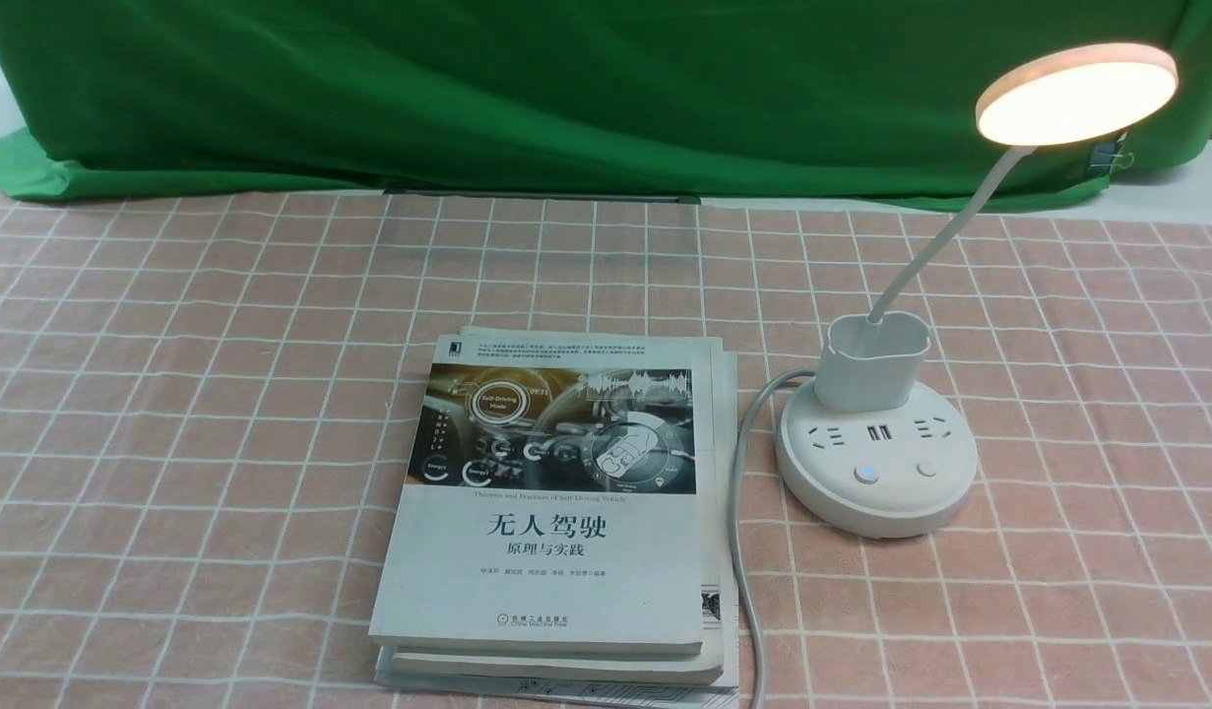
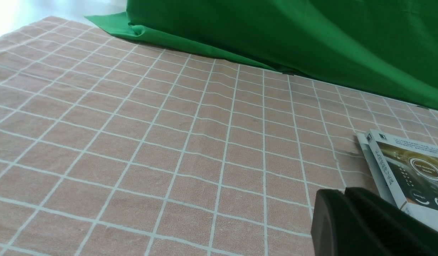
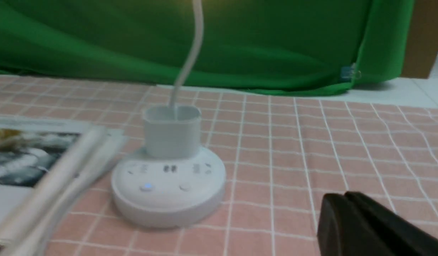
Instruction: Turn on the table lamp on the pink coffee tablecloth with your hand.
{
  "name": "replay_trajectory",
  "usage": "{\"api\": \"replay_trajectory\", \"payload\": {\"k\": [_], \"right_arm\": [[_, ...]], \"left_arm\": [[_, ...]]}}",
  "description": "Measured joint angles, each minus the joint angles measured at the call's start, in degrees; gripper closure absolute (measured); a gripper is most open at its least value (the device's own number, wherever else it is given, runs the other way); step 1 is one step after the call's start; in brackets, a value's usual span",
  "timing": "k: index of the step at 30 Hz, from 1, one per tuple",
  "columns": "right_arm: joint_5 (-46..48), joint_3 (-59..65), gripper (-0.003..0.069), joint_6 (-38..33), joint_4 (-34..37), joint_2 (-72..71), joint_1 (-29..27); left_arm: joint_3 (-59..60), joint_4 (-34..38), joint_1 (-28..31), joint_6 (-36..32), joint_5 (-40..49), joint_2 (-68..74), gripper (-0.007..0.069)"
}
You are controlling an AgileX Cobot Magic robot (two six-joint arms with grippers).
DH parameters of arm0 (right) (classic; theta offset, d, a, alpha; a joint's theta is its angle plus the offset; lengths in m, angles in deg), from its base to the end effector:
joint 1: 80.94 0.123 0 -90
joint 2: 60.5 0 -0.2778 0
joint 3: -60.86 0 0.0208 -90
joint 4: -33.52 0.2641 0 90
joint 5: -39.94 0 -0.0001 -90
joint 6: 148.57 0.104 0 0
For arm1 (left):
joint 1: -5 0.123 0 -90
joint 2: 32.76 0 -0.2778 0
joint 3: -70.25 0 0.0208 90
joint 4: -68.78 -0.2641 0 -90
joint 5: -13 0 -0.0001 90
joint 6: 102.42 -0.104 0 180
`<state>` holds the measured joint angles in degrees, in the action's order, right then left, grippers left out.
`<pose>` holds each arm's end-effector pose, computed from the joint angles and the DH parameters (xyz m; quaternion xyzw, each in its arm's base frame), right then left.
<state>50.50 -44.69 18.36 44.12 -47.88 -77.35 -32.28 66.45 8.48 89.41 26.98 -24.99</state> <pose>0.0942 0.0094 0.2044 -0.0520 0.7497 0.0181 0.6594 0.0886 0.0064 0.1865 -0.0897 0.7563 -0.0307 0.6473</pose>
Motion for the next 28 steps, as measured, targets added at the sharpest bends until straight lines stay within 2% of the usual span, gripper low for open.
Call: {"api": "replay_trajectory", "payload": {"k": [5,28], "right_arm": [[1.85,2.97,0.0629,0.00,-0.67,-4.45,-0.10],[2.83,2.97,0.0589,0.01,-0.88,-4.52,-0.25]], "left_arm": [[0.00,0.00,0.00,0.00,-0.06,0.00,0.0606],[0.00,0.00,0.00,0.00,-0.02,0.00,0.0606]]}}
